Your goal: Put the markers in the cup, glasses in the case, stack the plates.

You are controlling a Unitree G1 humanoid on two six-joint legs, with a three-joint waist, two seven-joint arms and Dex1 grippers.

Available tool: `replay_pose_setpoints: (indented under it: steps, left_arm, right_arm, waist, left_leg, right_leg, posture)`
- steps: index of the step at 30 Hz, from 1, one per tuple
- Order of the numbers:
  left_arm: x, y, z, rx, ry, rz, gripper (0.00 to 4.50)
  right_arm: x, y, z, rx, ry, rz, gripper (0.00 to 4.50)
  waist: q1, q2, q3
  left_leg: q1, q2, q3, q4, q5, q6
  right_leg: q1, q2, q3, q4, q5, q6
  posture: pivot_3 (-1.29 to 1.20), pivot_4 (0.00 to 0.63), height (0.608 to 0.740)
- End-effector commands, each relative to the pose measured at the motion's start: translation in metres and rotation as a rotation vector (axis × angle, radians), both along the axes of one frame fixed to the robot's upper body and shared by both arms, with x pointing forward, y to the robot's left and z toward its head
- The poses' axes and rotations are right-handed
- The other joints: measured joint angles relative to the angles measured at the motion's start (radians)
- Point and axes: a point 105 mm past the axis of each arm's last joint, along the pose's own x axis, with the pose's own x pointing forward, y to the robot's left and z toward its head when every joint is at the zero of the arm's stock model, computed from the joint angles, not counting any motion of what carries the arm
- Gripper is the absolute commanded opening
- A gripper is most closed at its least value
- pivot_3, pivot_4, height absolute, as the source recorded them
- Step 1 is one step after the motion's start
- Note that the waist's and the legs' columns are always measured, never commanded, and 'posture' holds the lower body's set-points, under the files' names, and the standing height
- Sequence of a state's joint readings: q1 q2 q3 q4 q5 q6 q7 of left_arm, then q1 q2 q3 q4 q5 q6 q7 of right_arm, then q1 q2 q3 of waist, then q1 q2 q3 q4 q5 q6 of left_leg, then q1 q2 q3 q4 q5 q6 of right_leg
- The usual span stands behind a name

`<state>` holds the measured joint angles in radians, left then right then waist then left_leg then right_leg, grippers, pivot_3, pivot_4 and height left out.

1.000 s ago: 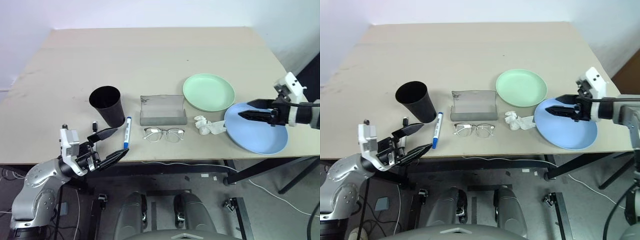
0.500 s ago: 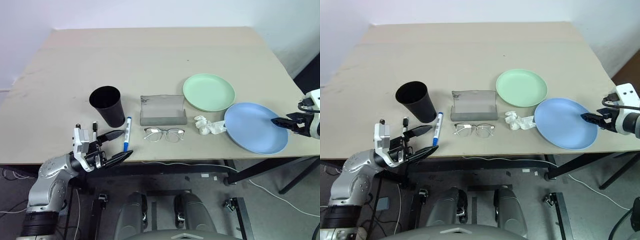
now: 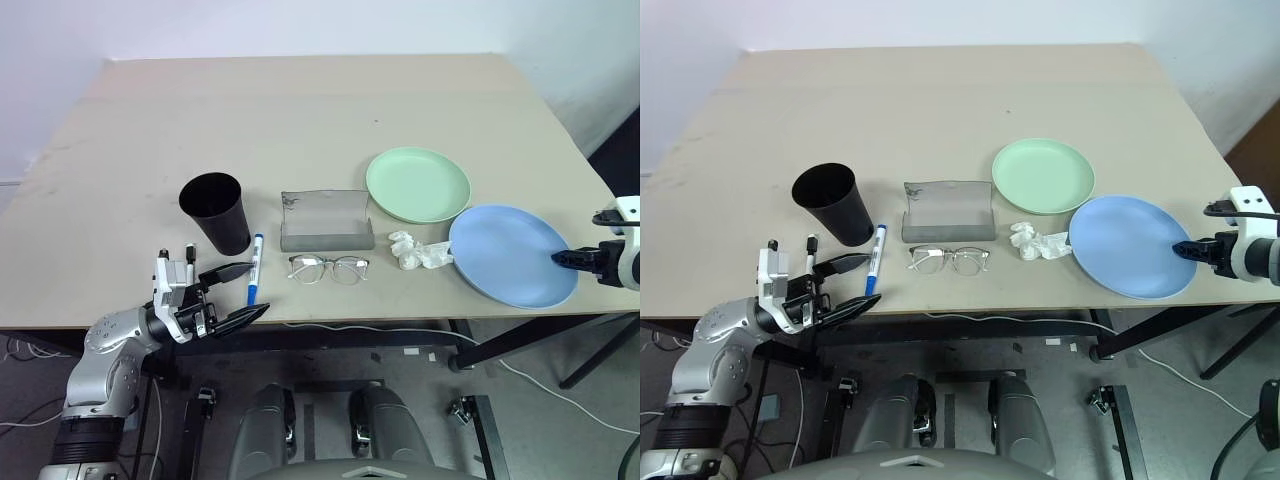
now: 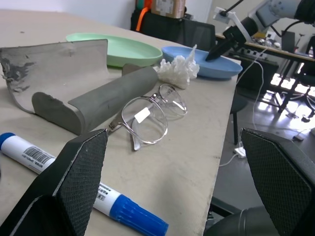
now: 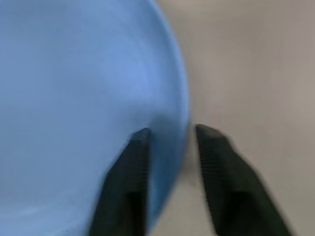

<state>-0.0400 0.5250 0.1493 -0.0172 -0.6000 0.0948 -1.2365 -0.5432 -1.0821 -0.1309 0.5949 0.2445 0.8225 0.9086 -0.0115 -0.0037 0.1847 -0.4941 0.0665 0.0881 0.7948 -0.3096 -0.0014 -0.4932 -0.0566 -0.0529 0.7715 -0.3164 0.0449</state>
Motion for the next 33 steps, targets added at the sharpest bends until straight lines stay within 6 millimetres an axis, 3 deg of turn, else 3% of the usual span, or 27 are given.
replay_pose_setpoints:
  steps: [1,8,10,14,18,26,33]
  left_arm:
    - [0.000,-0.003,0.006,0.002,-0.034,-0.007,4.50]
    - [0.001,-0.007,0.007,0.002,-0.029,-0.016,4.50]
    - [0.000,-0.008,0.007,0.000,-0.024,-0.022,4.50]
    - [0.002,-0.010,0.009,0.007,-0.025,-0.030,4.50]
    - [0.003,-0.013,0.013,0.005,-0.028,-0.037,4.50]
    - [0.004,-0.015,0.017,0.011,-0.028,-0.037,4.50]
    - [0.004,-0.017,0.022,0.015,-0.036,-0.028,4.50]
  right_arm:
    - [-0.002,-0.006,0.010,-0.024,-0.002,-0.006,0.03]
    - [-0.003,-0.009,0.028,-0.031,-0.030,-0.022,0.01]
    - [-0.003,-0.008,0.042,-0.005,-0.069,-0.008,0.01]
    - [-0.008,-0.018,0.057,-0.118,-0.088,0.011,0.01]
    - [-0.005,-0.018,0.096,-0.066,-0.204,-0.001,0.01]
    - [0.030,0.035,0.156,0.197,-0.434,0.098,0.01]
    - [0.078,0.070,0.158,0.254,-0.454,0.058,0.01]
  waist:
    - [0.000,-0.001,-0.001]
    - [0.002,0.000,-0.001]
    - [0.002,0.000,-0.001]
    - [0.004,0.001,-0.001]
    - [0.001,0.003,-0.001]
    - [-0.007,0.005,-0.001]
    - [0.000,0.005,-0.001]
  left_leg:
    - [0.000,0.000,0.000,0.000,0.000,0.000]
    - [0.000,0.000,-0.001,0.002,0.000,0.000]
    - [-0.001,0.000,-0.001,0.002,0.000,0.000]
    - [-0.001,0.000,0.000,0.002,0.000,0.000]
    - [-0.001,0.000,0.000,0.002,0.000,0.000]
    - [-0.001,0.001,0.001,0.003,0.000,0.000]
    - [-0.003,0.001,0.002,0.003,0.000,0.000]
  right_leg:
    - [0.001,0.000,0.000,0.000,0.000,0.000]
    - [0.001,0.000,0.000,0.000,-0.001,-0.002]
    - [0.001,0.000,0.000,0.000,-0.001,-0.002]
    - [0.000,-0.001,0.000,0.000,-0.001,-0.002]
    - [0.000,-0.001,0.000,0.000,-0.001,-0.002]
    - [-0.002,0.001,0.002,0.001,0.000,-0.003]
    - [-0.003,0.000,0.003,0.002,0.000,-0.004]
  posture:
    - [0.00,0.150,0.670]
    - [0.00,0.150,0.670]
    - [0.00,0.150,0.670]
    - [0.00,0.150,0.670]
    - [0.00,0.150,0.670]
    - [0.00,0.150,0.670]
    - [0.00,0.150,0.670]
